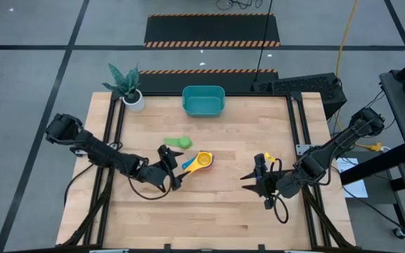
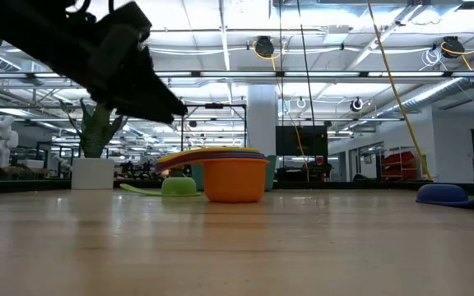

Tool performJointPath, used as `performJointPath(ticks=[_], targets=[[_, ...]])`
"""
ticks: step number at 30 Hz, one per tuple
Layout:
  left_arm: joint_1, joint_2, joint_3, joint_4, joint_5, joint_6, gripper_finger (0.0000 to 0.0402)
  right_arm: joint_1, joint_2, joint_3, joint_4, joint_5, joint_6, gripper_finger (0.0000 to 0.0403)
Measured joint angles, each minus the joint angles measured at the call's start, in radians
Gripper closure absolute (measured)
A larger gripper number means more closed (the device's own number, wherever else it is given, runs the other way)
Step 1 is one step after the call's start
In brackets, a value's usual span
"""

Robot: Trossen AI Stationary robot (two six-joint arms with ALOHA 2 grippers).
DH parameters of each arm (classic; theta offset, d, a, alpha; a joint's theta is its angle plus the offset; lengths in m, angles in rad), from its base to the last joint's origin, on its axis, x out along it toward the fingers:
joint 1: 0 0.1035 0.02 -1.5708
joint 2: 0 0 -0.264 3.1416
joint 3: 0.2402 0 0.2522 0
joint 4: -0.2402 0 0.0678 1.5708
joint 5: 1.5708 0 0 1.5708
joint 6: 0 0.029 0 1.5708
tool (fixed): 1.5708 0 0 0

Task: Nest measuring cups in basket
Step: Stack the yellow measuring cup on top of the light blue measuring cup

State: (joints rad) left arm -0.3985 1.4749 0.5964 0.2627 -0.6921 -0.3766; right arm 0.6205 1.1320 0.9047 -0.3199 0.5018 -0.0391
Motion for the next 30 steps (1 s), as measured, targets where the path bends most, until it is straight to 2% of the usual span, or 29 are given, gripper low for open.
performJointPath(ticks=[7, 13, 22, 30], targets=[[0.032, 0.117, -0.002, 0.029, 0.029, 0.002, 0.0002, 0.000, 0.000, 0.000, 0.000, 0.000, -0.002, 0.0277], [0.052, 0.185, -0.002, 0.144, 0.121, 0.017, 0.0002, 0.000, 0.000, 0.000, 0.000, 0.000, -0.002, 0.0277], [0.059, 0.171, -0.001, 0.150, 0.112, 0.048, 0.0002, 0.000, 0.000, 0.000, -0.001, -0.001, -0.002, 0.0277], [0.048, 0.096, 0.001, 0.162, 0.095, 0.034, 0.0002, 0.000, 0.000, 0.000, -0.004, -0.001, -0.003, 0.0277]])
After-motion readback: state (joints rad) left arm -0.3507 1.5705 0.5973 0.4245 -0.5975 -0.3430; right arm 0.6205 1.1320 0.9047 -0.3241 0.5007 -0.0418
